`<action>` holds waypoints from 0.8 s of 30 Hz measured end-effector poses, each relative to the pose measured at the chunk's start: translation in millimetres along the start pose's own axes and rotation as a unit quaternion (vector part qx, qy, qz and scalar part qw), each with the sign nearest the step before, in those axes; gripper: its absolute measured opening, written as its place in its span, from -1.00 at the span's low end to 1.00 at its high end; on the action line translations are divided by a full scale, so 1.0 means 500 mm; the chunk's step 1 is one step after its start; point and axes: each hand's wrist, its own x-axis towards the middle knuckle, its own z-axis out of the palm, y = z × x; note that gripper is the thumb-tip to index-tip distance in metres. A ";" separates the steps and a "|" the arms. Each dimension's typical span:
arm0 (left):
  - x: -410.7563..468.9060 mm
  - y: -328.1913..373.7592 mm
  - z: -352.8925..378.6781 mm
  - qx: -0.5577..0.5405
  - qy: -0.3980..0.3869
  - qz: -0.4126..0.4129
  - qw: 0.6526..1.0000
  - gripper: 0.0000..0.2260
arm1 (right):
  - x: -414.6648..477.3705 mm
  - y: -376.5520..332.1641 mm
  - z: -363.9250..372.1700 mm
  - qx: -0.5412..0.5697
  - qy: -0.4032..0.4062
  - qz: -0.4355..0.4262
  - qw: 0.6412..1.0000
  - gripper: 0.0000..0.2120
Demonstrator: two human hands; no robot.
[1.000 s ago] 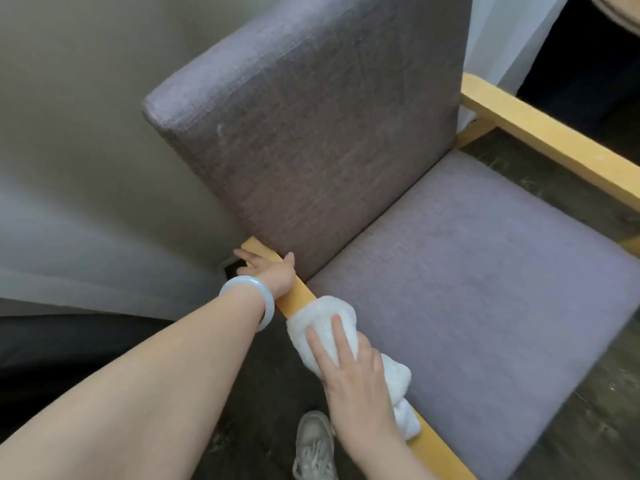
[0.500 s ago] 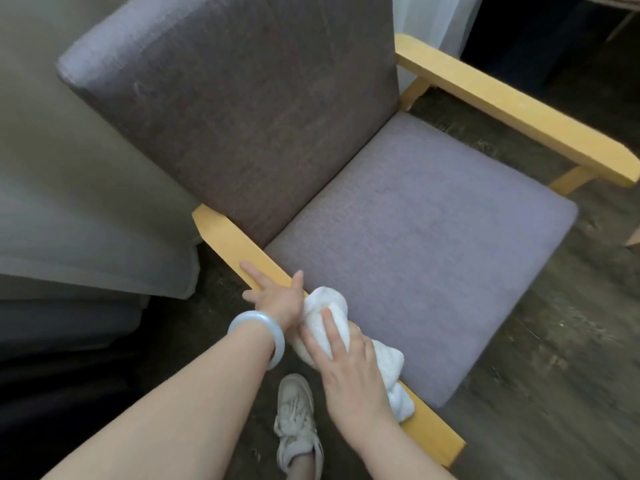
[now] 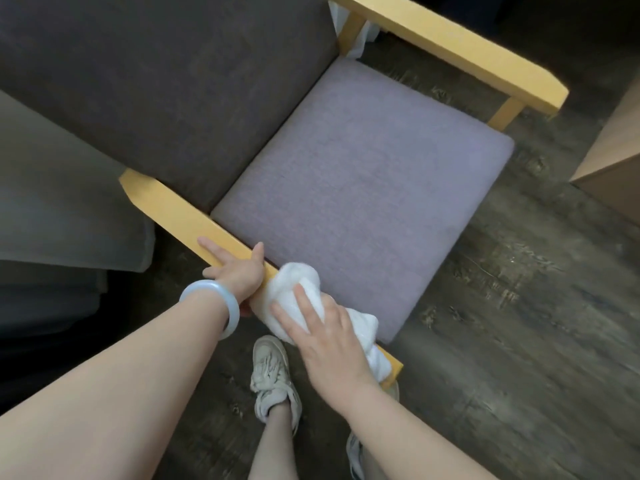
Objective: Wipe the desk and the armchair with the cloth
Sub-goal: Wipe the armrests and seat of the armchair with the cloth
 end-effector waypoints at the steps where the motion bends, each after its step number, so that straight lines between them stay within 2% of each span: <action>1: -0.001 0.001 -0.003 -0.011 -0.008 0.003 1.000 -0.09 | -0.039 0.023 0.004 -0.006 0.005 -0.007 1.000 -0.13; 4: -0.007 -0.002 -0.009 -0.034 -0.021 0.013 0.999 -0.09 | -0.140 0.091 0.024 0.000 0.001 -0.012 1.000 -0.06; 6: -0.009 -0.002 -0.012 -0.038 -0.034 0.012 0.999 -0.09 | -0.152 0.099 0.026 0.013 0.007 -0.001 1.000 -0.16; 10: -0.013 0.002 -0.024 -0.032 -0.056 0.009 0.998 -0.08 | -0.010 0.043 0.006 0.027 0.046 0.037 0.998 -0.30; 14: -0.015 0.004 -0.029 0.004 -0.060 0.007 0.998 -0.10 | 0.101 0.006 -0.021 0.072 0.029 0.053 0.996 -0.33; 20: -0.010 0.000 -0.020 -0.033 -0.061 0.016 0.997 -0.10 | -0.143 0.112 0.002 0.030 0.035 0.063 0.997 -0.31; 22: -0.004 -0.003 -0.017 -0.036 -0.059 0.015 0.997 -0.09 | -0.172 0.130 0.007 -0.001 0.045 0.053 0.998 -0.42; 24: 0.000 -0.004 -0.011 -0.035 -0.055 0.009 0.998 -0.09 | -0.135 0.107 0.008 -0.016 0.045 0.038 0.998 -0.36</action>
